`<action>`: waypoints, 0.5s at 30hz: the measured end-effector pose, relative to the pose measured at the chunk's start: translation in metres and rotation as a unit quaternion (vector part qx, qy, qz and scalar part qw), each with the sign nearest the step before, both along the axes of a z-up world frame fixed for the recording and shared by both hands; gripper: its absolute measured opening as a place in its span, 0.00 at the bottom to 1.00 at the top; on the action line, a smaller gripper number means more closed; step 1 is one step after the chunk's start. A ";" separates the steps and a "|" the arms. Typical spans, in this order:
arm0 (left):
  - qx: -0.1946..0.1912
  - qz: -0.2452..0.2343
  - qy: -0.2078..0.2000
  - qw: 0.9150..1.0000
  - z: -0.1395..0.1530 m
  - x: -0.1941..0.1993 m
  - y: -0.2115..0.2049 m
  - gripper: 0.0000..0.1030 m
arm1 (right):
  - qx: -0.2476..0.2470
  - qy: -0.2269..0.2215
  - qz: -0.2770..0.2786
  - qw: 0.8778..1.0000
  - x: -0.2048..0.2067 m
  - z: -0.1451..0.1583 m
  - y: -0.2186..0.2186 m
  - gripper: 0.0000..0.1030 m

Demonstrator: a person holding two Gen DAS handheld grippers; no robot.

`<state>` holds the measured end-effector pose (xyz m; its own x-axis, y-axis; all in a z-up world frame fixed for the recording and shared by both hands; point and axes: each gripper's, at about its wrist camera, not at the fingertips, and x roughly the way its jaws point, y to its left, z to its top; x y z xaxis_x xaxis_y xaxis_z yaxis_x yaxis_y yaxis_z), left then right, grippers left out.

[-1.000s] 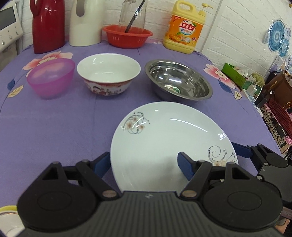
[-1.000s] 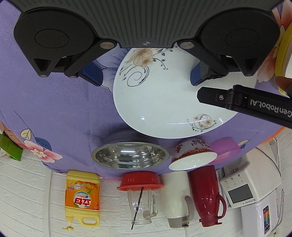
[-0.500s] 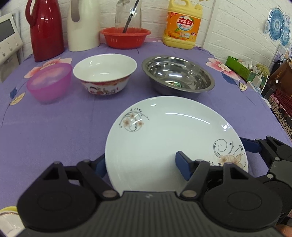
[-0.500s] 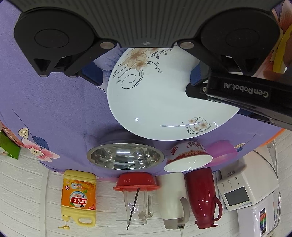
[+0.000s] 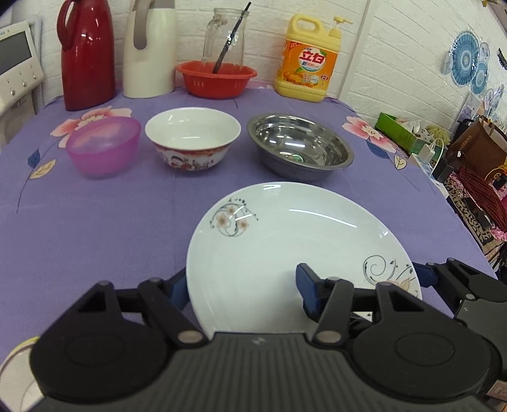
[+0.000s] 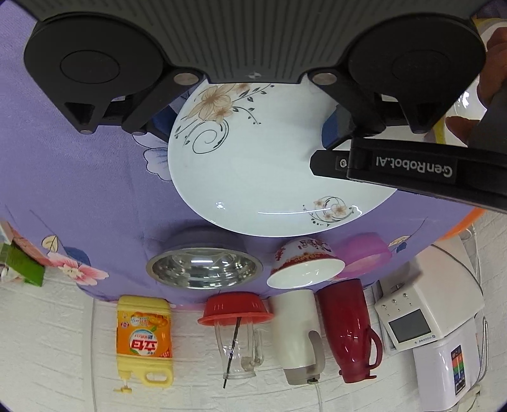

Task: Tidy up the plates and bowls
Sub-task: 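Lift the floral plate with the left gripper and set it on the stack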

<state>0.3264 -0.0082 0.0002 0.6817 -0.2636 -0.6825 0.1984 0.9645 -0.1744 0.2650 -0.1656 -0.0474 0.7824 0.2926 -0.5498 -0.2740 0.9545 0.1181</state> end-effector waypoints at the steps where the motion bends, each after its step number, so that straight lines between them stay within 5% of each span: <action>1: -0.001 0.003 -0.005 1.000 0.003 -0.005 0.005 0.54 | -0.006 -0.009 0.000 1.000 -0.006 0.004 0.006 1.00; 15: 0.022 0.110 -0.057 0.992 0.019 -0.128 0.115 0.55 | 0.005 -0.065 0.118 0.991 -0.081 0.030 0.100 1.00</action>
